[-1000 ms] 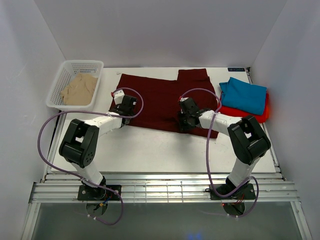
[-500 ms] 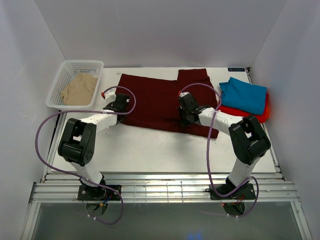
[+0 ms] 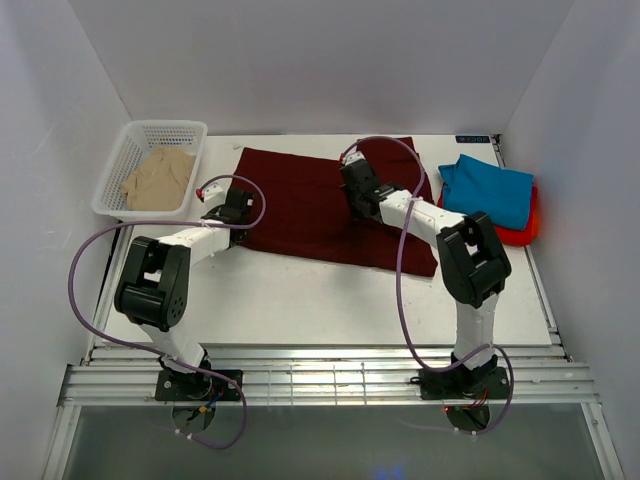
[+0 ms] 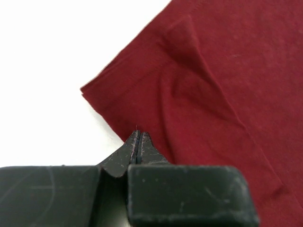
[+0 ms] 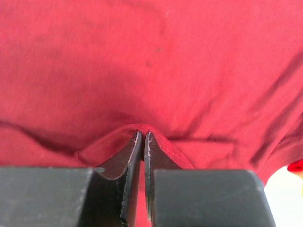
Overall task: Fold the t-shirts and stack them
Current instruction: Fold the tshirt
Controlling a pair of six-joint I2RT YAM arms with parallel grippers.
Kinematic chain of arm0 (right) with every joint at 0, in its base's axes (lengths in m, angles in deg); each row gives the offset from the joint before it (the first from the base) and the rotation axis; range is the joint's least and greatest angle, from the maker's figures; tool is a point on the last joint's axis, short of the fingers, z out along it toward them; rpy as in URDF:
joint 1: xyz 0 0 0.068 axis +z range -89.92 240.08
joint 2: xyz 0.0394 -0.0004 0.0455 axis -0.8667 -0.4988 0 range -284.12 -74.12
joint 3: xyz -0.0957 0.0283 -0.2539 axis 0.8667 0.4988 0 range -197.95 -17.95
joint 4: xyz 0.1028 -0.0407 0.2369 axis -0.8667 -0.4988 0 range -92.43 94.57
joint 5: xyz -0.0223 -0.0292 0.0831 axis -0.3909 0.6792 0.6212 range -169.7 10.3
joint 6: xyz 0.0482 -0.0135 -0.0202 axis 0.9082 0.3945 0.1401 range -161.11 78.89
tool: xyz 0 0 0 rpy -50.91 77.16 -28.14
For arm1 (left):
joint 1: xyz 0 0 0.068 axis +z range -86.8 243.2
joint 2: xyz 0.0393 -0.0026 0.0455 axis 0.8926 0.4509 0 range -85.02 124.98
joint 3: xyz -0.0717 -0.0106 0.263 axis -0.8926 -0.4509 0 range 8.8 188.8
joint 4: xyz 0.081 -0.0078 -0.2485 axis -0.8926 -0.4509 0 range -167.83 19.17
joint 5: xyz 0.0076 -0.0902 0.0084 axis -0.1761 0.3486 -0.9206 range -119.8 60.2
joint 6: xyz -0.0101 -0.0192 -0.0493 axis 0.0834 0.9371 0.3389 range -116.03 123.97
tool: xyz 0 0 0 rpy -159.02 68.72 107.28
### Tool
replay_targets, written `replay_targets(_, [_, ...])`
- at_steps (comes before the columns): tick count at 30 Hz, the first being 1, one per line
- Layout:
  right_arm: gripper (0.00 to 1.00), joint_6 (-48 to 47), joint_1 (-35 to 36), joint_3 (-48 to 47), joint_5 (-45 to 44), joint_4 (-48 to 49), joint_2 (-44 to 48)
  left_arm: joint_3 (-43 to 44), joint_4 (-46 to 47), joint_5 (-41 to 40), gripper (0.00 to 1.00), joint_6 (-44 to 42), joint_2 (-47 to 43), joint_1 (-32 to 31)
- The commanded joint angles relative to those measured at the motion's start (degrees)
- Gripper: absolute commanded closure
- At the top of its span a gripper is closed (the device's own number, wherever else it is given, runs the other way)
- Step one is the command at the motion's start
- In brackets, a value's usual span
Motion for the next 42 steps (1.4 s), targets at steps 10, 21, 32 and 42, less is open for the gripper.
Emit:
replay_targets(10, [0.75, -10.1, -1.6, -17.0, -11.1, -0.1, -14.0, -0.6, -0.9, 0.9, 1.00, 0.0, -0.5, 1.9])
replay_targets(21, [0.17, -7.5, -2.7, -2.5, -15.9, 6.0, 0.9, 1.3, -2.4, 1.7, 1.00, 0.3, 2.7, 4.2])
replay_targets(32, [0.25, -0.3, -4.4, 9.9, -15.2, -2.4, 9.0, 0.9, -2.9, 3.8, 1.00, 0.2, 3.7, 5.2])
replay_targets(42, [0.42, -0.1, -8.0, 15.2, -14.5, -2.5, 8.2, 0.8, -3.1, 4.7, 1.00, 0.0, 1.8, 5.3])
